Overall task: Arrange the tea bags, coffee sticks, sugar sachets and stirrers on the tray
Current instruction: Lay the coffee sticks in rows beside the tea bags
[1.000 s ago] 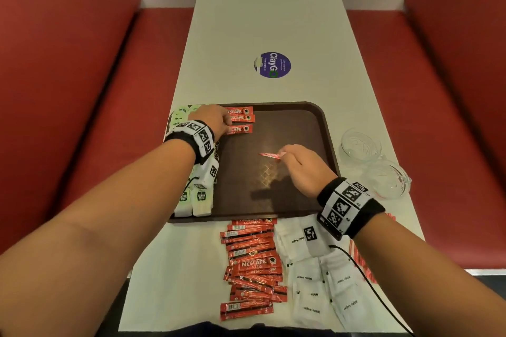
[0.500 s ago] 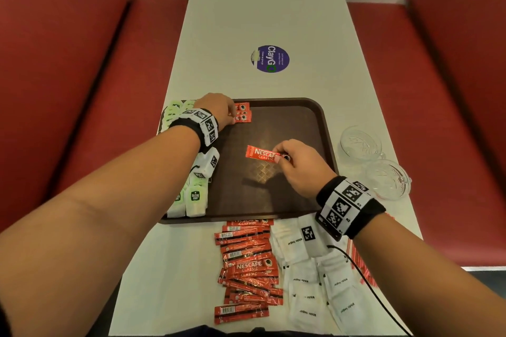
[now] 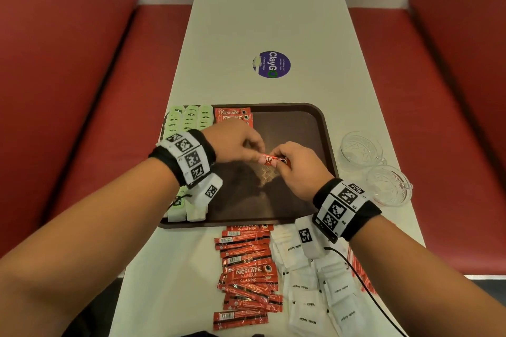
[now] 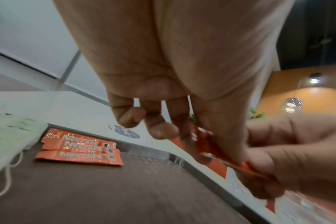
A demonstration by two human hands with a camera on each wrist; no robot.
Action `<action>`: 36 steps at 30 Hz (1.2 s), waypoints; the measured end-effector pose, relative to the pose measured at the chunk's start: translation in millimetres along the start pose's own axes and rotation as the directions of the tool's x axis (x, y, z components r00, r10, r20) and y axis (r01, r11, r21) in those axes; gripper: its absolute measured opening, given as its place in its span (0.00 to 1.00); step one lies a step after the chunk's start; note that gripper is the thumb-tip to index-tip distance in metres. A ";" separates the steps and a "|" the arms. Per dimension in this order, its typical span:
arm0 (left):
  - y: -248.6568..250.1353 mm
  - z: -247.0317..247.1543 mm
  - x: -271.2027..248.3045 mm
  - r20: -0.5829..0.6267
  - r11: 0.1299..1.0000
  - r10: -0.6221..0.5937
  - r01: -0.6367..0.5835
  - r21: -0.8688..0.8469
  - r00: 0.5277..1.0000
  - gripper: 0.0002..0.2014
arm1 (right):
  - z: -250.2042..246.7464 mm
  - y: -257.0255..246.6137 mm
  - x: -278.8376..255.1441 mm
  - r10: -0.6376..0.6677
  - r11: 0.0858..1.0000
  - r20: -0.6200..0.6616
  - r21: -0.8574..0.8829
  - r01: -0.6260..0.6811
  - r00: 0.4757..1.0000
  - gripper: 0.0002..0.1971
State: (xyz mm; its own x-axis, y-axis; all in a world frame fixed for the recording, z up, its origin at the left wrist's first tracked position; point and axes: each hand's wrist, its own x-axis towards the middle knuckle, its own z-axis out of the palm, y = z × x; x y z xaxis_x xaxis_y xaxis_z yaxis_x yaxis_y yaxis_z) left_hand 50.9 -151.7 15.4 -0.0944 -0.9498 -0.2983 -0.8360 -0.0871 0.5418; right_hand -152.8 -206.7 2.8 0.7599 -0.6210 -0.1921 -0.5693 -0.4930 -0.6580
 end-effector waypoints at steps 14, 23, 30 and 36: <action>-69.9 -4.3 41.2 -0.224 0.845 -0.452 0.495 0.202 0.863 0.10 | 22.3 11.8 -15.6 -0.042 0.990 0.264 -0.119 0.076 0.964 0.15; -75.8 -4.0 56.6 -0.281 0.782 -0.506 0.572 0.249 0.815 0.15 | 30.2 5.2 -34.1 -0.047 0.914 0.438 -0.344 0.216 0.898 0.13; -38.1 -1.9 26.9 -0.381 0.863 -0.437 0.499 0.077 0.814 0.12 | 35.4 -2.5 -45.6 -0.078 0.881 0.506 -0.369 0.297 0.859 0.19; 16.4 31.5 -48.7 -0.313 0.954 -0.243 0.285 0.096 0.918 0.06 | 43.2 -8.5 -53.2 -0.115 0.838 0.509 -0.412 0.358 0.853 0.21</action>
State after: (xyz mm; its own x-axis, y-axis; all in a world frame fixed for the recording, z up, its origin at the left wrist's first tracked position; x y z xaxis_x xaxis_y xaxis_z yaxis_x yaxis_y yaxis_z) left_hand 24.8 -97.4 14.0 0.2857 -0.9450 -0.1590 -0.8761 -0.3248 0.3563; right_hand -174.8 -143.2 -12.9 0.8733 -0.1630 -0.4590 -0.3339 -0.8865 -0.3205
